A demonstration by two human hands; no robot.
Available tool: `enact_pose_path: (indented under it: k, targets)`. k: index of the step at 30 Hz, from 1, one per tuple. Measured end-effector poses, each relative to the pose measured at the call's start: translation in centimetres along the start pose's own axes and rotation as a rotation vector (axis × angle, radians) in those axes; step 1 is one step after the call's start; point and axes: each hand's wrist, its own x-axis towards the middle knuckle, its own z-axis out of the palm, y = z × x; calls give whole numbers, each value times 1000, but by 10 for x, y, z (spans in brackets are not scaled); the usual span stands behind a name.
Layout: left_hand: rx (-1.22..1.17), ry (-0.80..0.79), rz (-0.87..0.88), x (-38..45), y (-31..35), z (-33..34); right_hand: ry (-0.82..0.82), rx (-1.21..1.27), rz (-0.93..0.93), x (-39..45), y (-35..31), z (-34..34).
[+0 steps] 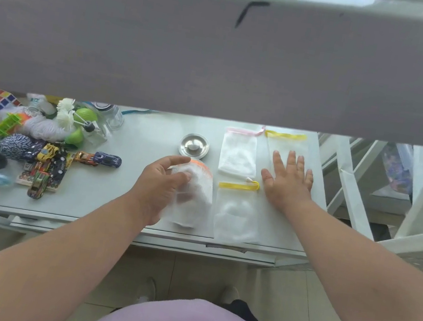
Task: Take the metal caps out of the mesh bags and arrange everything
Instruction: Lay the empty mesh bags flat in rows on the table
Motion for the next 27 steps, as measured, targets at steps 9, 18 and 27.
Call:
enact_pose_path:
  k: [9, 18, 27]
  targets:
    - [59, -231, 3, 0, 13, 51, 95, 606, -112, -108, -45, -10]
    - [143, -465, -31, -2, -16, 104, 177, 1201, 266, -112, -2, -34]
    - [236, -318, 13, 7, -23, 89, 229, 622, 337, -91, 50, -18]
